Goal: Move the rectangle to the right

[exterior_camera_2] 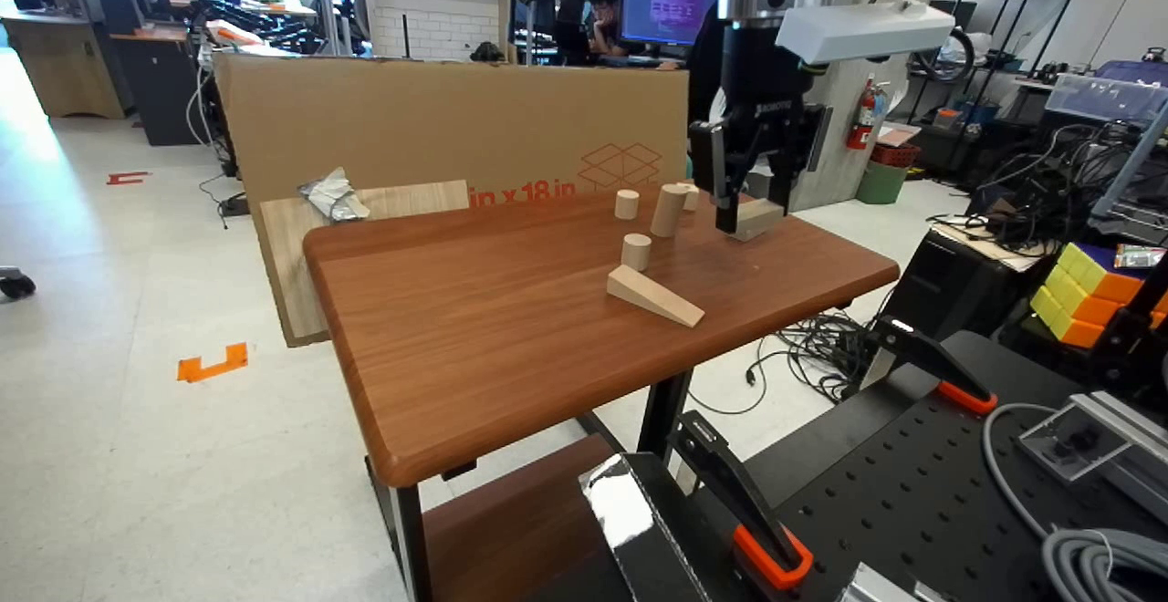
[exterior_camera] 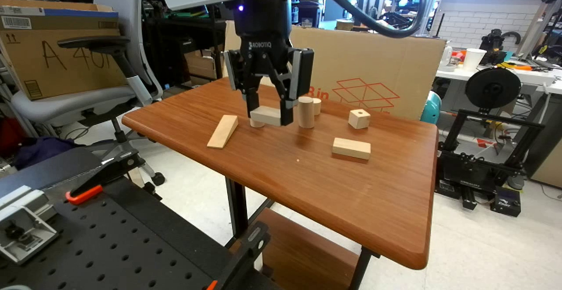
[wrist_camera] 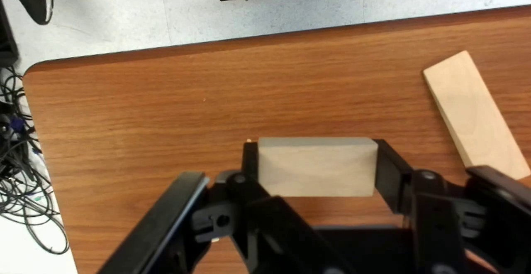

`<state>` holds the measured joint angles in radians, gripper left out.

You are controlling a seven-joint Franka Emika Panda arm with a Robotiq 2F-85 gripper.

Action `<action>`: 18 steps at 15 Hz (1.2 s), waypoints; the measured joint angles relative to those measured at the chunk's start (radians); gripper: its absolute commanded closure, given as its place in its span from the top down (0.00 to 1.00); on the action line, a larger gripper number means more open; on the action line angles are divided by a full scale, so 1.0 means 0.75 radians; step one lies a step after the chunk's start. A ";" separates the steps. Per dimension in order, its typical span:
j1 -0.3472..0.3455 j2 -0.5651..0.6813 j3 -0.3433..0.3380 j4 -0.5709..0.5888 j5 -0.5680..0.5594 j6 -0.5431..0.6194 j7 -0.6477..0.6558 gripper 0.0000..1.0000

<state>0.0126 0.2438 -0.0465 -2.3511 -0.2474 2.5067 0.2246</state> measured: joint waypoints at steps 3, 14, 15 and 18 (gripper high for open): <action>0.000 0.033 -0.001 0.011 0.000 0.006 0.000 0.42; 0.001 0.245 0.009 0.184 0.046 0.012 -0.092 0.42; 0.001 0.260 0.013 0.197 0.062 0.012 -0.119 0.42; 0.000 0.293 0.028 0.225 0.116 0.008 -0.202 0.42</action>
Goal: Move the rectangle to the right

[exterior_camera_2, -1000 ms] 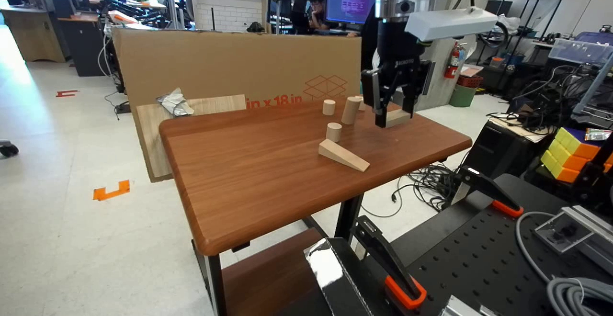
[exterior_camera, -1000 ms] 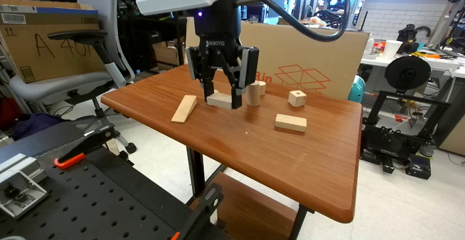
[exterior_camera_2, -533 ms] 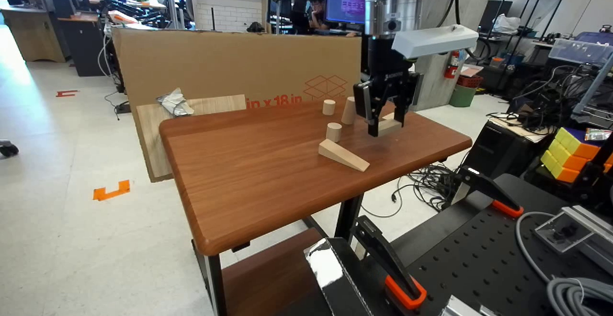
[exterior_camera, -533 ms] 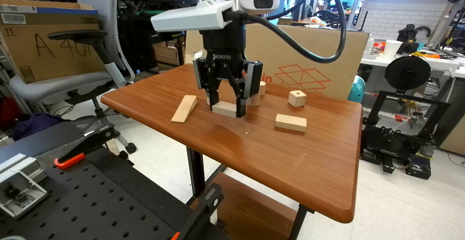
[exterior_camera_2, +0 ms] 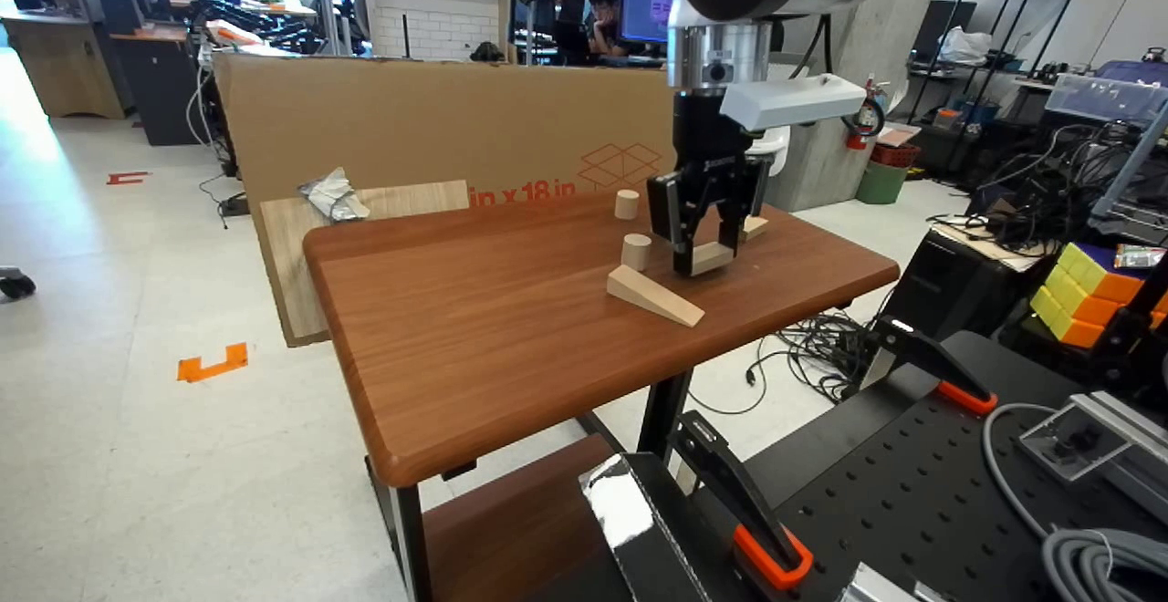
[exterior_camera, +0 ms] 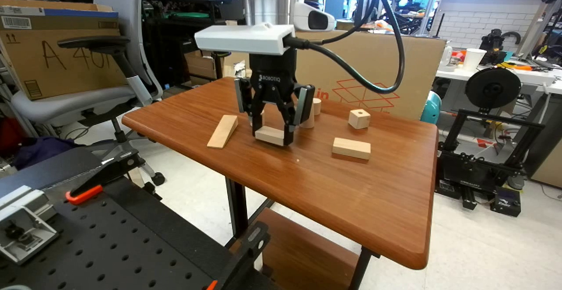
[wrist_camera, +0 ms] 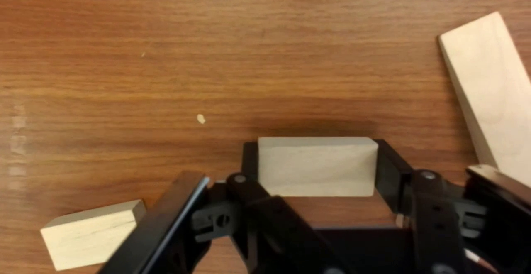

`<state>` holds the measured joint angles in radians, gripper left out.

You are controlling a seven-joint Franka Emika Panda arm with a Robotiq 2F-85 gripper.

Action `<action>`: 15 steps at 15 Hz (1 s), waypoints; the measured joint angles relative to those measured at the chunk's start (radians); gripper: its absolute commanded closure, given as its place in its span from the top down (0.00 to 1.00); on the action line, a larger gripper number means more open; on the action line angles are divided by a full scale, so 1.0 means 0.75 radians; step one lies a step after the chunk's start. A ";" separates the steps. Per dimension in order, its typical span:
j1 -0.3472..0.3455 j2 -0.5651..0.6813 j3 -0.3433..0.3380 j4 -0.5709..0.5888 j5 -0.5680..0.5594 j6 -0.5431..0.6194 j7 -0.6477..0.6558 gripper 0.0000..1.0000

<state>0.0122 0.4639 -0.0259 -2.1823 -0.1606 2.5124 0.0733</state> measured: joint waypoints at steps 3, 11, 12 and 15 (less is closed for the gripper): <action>0.000 0.023 0.012 0.021 0.044 -0.011 -0.072 0.93; 0.001 0.027 0.021 0.039 0.065 -0.022 -0.121 1.00; 0.004 0.025 0.022 0.039 0.063 -0.022 -0.125 1.00; 0.015 -0.017 0.044 0.031 0.062 -0.021 -0.144 1.00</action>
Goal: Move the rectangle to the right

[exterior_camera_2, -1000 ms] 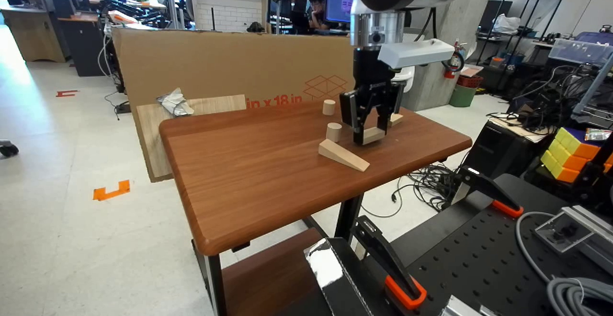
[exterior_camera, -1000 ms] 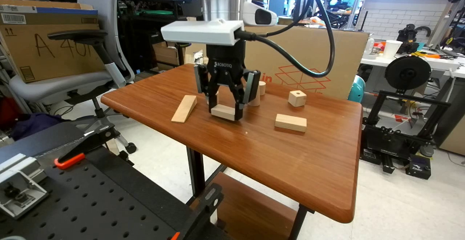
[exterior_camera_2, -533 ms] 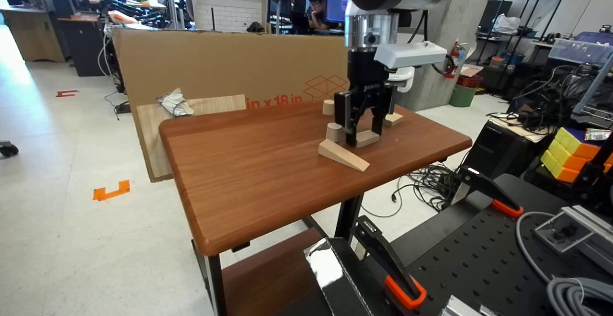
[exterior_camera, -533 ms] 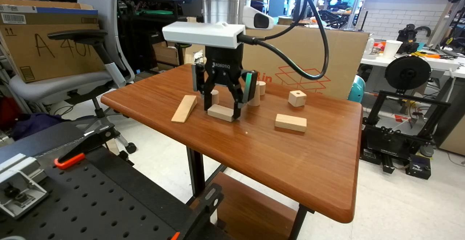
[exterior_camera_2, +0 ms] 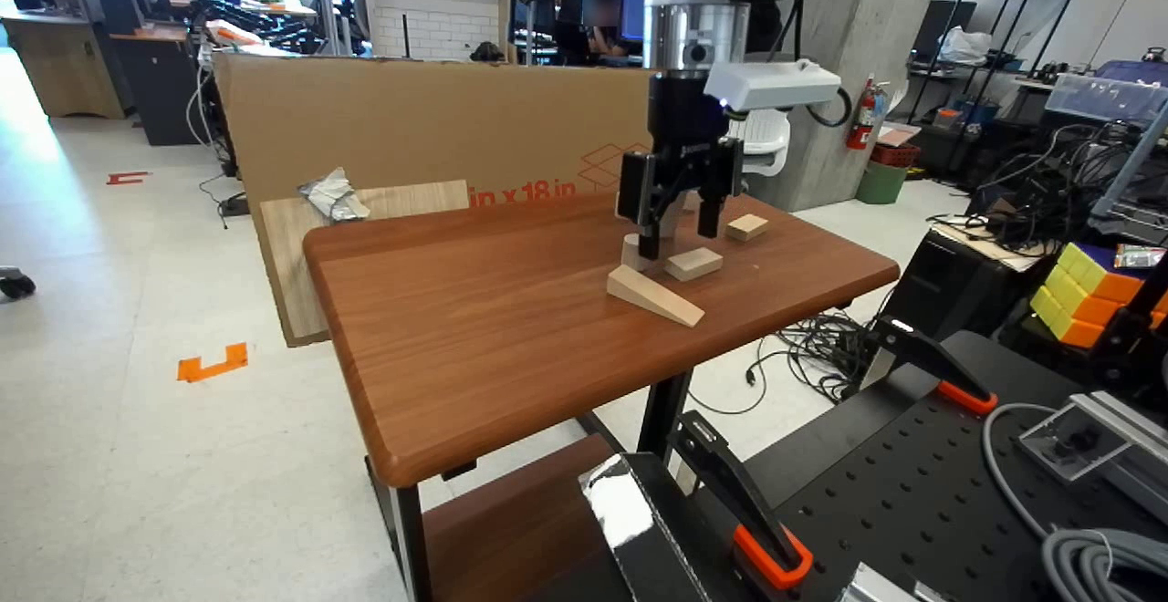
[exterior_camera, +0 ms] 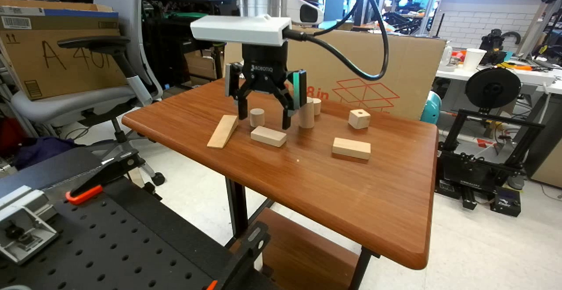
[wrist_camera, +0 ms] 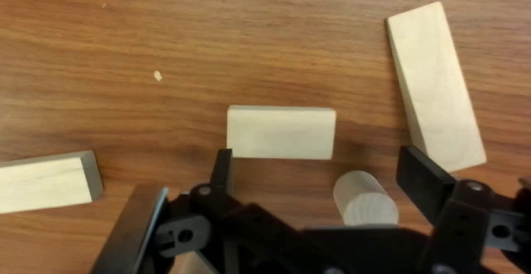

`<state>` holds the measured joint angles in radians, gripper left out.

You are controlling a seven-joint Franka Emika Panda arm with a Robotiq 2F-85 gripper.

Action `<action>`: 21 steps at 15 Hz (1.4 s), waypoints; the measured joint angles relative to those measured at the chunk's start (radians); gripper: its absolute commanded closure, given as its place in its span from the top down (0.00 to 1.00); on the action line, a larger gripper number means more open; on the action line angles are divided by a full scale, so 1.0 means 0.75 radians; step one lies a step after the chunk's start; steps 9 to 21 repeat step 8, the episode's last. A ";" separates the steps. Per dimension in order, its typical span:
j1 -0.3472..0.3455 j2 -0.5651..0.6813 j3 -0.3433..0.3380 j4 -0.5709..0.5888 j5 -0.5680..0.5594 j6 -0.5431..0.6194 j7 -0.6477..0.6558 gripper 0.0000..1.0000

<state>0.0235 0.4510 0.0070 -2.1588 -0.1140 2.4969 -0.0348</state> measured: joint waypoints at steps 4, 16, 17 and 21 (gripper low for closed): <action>0.022 -0.181 0.043 -0.041 0.009 0.005 -0.004 1.00; 0.033 -0.384 0.034 -0.055 0.027 -0.087 0.203 1.00; 0.033 -0.384 0.034 -0.055 0.027 -0.087 0.203 1.00; 0.033 -0.384 0.034 -0.055 0.027 -0.087 0.203 1.00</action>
